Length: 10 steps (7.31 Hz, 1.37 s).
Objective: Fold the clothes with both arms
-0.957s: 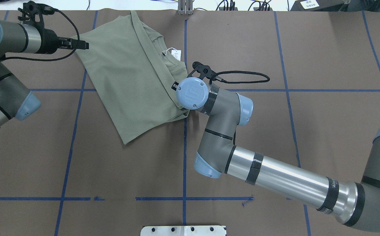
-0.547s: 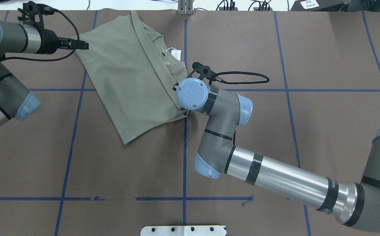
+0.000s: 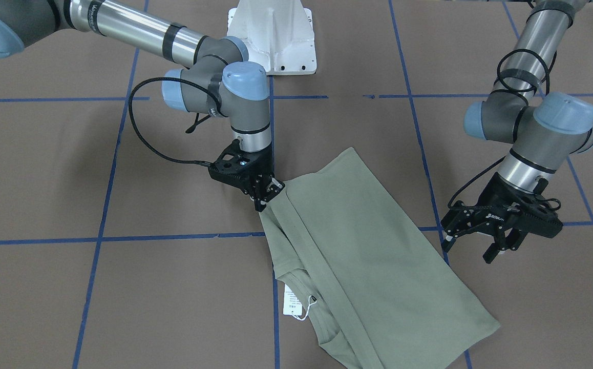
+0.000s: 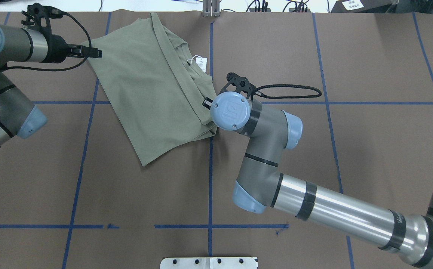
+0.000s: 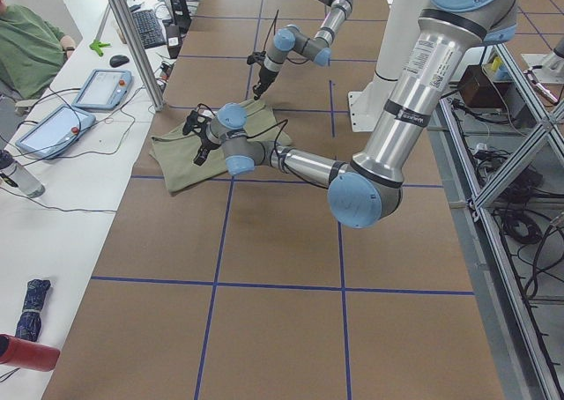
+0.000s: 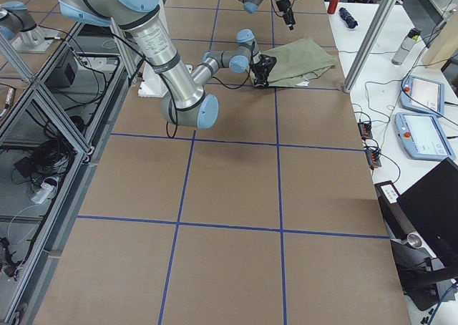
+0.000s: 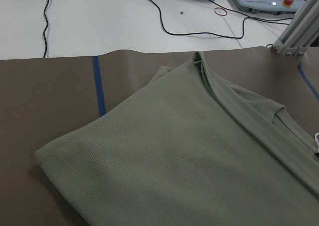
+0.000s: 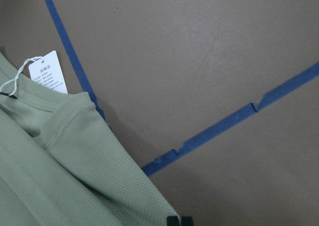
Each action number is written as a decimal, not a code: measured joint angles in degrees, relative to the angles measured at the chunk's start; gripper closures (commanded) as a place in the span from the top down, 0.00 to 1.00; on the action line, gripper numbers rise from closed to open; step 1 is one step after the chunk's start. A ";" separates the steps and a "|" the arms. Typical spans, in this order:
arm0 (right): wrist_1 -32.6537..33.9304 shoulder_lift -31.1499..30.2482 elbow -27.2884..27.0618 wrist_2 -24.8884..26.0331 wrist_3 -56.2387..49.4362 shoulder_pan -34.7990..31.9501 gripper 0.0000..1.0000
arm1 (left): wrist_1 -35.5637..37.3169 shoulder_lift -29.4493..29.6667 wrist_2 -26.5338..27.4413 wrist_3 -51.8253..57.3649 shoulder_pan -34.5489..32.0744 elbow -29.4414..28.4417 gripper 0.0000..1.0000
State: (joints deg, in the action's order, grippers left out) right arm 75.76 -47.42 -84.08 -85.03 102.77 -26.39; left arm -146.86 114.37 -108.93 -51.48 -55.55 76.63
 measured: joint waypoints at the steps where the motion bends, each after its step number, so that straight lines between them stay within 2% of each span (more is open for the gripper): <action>1: 3.79 -4.42 -7.79 2.27 0.30 2.90 0.00 | 0.00 0.03 0.00 0.02 0.00 0.04 1.00; 3: 11.00 -13.38 -23.08 7.45 2.24 10.23 0.00 | -0.02 0.06 -0.04 -0.01 0.11 0.15 1.00; 4: 13.37 -16.30 -27.67 9.97 4.26 13.93 0.00 | -0.04 0.06 -0.05 -0.02 0.27 0.15 1.00; 5: 14.70 -17.76 -29.81 12.24 6.22 17.14 0.28 | -0.02 0.06 -0.05 -0.02 0.38 0.14 1.00; 6: 15.25 -18.32 -30.56 13.96 7.51 19.40 0.99 | -0.01 0.09 -0.05 -0.02 0.41 0.13 1.00; 8: 16.11 -18.54 -30.83 14.98 6.38 20.96 1.00 | 0.00 0.17 -0.07 -0.02 0.44 0.18 1.00; 10: 16.60 -17.30 -30.01 11.45 -4.63 16.96 1.00 | 0.00 0.22 -0.24 -0.02 0.47 0.59 1.00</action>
State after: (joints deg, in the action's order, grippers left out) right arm 92.36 -64.72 -114.09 -73.58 98.14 -9.42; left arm -146.87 114.59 -109.17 -51.50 -55.08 77.22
